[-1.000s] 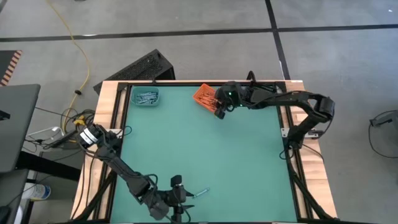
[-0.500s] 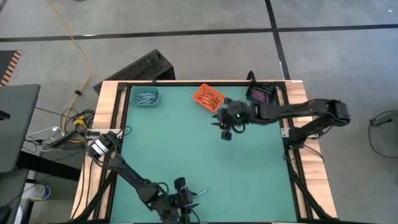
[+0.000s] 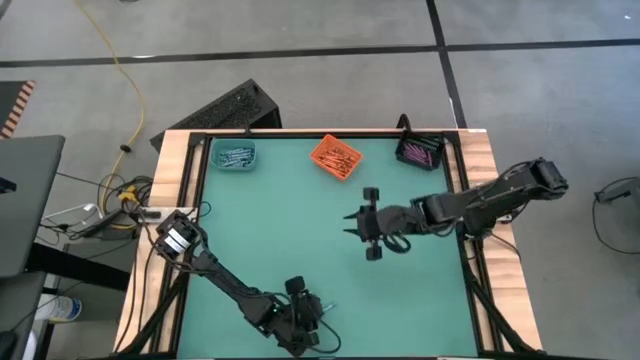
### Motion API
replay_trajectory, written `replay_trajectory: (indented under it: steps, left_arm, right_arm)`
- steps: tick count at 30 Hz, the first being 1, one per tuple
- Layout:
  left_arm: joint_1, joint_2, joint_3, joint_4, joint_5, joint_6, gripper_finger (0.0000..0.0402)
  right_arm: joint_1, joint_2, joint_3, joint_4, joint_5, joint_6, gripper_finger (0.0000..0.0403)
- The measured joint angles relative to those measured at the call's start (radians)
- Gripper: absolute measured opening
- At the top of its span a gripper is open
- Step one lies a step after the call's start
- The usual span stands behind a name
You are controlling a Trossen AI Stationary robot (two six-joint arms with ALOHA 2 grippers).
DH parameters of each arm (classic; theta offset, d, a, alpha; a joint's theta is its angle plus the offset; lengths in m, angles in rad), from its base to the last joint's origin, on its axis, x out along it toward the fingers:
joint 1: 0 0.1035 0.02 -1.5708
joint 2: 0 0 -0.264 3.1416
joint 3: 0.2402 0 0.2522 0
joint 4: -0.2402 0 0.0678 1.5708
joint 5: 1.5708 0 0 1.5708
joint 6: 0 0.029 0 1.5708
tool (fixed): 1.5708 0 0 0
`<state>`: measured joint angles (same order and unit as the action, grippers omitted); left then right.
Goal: Sort crayons
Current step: Put the blue crayon into the blue bin
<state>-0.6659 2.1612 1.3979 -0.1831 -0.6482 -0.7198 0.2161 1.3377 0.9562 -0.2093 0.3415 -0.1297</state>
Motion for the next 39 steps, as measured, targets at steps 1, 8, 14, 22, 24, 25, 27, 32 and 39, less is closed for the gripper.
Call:
replay_trajectory:
  steps: [1,8,14,22,24,25,27,32,39]
  left_arm:
    - [0.007,0.000,0.000,-0.002,0.019,-0.005,0.0178]
    - [0.043,-0.001,0.001,-0.012,0.110,0.000,0.0178]
    - [0.058,-0.003,0.002,-0.050,0.129,0.000,0.0178]
    - [0.075,-0.003,0.002,-0.101,0.154,0.008,0.0178]
    - [0.080,-0.003,0.002,-0.121,0.162,0.007,0.0178]
    - [0.082,-0.003,0.002,-0.126,0.168,0.004,0.0178]
    - [0.086,-0.003,0.002,-0.133,0.176,0.001,0.0178]
    - [0.087,-0.003,0.002,-0.135,0.175,0.001,0.0176]
    - [0.087,-0.002,0.001,-0.144,0.169,0.009,0.0118]
  right_arm:
    - [0.017,0.001,0.000,-0.002,0.016,0.001,0.0132]
    - [0.120,0.002,0.000,-0.033,0.113,0.058,0.0132]
    - [0.194,0.002,0.000,-0.063,0.167,0.122,0.0132]
    - [0.273,0.002,0.000,-0.075,0.241,0.183,0.0132]
    - [0.284,0.002,0.000,-0.075,0.243,0.185,0.0132]
    - [0.289,0.002,0.000,-0.075,0.244,0.186,0.0132]
    - [0.296,0.002,0.000,-0.075,0.245,0.192,0.0132]
    - [0.307,0.002,0.000,-0.075,0.245,0.209,0.0132]
    - [0.308,0.002,0.000,-0.075,0.244,0.209,0.0132]
